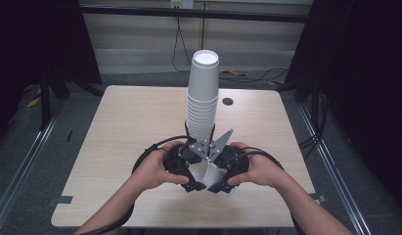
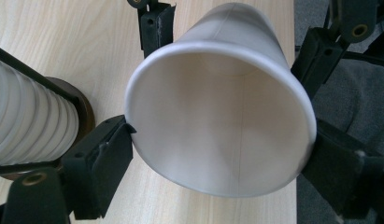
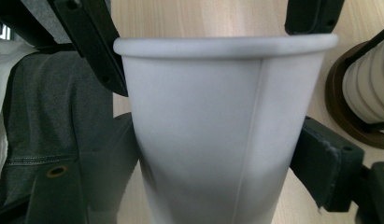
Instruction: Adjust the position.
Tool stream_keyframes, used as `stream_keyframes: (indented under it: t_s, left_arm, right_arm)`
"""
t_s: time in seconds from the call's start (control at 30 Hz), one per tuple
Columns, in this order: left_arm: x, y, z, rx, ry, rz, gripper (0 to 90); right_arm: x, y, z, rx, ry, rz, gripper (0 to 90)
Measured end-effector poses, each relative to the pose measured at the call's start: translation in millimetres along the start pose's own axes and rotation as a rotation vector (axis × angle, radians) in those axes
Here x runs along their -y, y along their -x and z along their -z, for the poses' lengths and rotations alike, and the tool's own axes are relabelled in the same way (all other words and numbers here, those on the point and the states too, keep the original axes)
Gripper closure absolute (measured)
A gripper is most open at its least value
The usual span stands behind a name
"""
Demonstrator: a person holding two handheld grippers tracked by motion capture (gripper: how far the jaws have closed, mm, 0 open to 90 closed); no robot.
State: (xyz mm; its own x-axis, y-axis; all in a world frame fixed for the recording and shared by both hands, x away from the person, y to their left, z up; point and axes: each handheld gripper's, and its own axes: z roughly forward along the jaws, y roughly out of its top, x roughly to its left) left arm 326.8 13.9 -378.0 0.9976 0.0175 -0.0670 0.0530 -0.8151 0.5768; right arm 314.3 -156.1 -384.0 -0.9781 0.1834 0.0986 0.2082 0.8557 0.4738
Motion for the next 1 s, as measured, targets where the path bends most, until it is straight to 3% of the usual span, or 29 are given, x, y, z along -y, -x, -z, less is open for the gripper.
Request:
stream_keyframes:
  t_s: [0.23,0.3,0.33,0.4,0.43,0.6,0.83,1.0]
  left_arm:
    - [3.2,-0.4,3.2,-0.023,0.042,0.027,12.6]
    - [5.1,-1.0,5.5,0.008,0.061,0.030,21.4]
    - [6.3,-1.4,6.3,-0.004,0.063,0.037,22.8]
    - [8.1,-2.6,7.3,-0.014,0.077,0.054,15.4]
    - [9.7,-3.2,8.2,-0.012,0.081,0.057,16.2]
    - [15.2,-5.4,11.3,-0.015,0.112,0.082,16.6]
    - [25.9,-9.6,9.2,-0.027,0.126,0.116,16.4]
    - [32.9,-11.1,4.5,-0.035,0.128,0.132,16.4]
  right_arm:
    - [3.3,-0.1,0.0,0.026,0.027,-0.012,20.2]
    - [6.1,0.5,-0.2,0.031,0.024,-0.028,20.0]
    - [8.0,1.7,-0.5,0.028,0.035,-0.025,20.0]
    - [13.0,3.0,-1.9,0.029,0.042,-0.029,19.8]
    - [14.9,4.0,-2.4,0.039,0.050,-0.017,19.7]
    - [28.6,7.6,-3.7,0.053,0.065,-0.048,19.1]
    - [48.3,12.5,-2.2,0.126,0.193,-0.098,18.7]
    - [60.6,16.8,-5.3,0.163,0.245,-0.135,18.6]
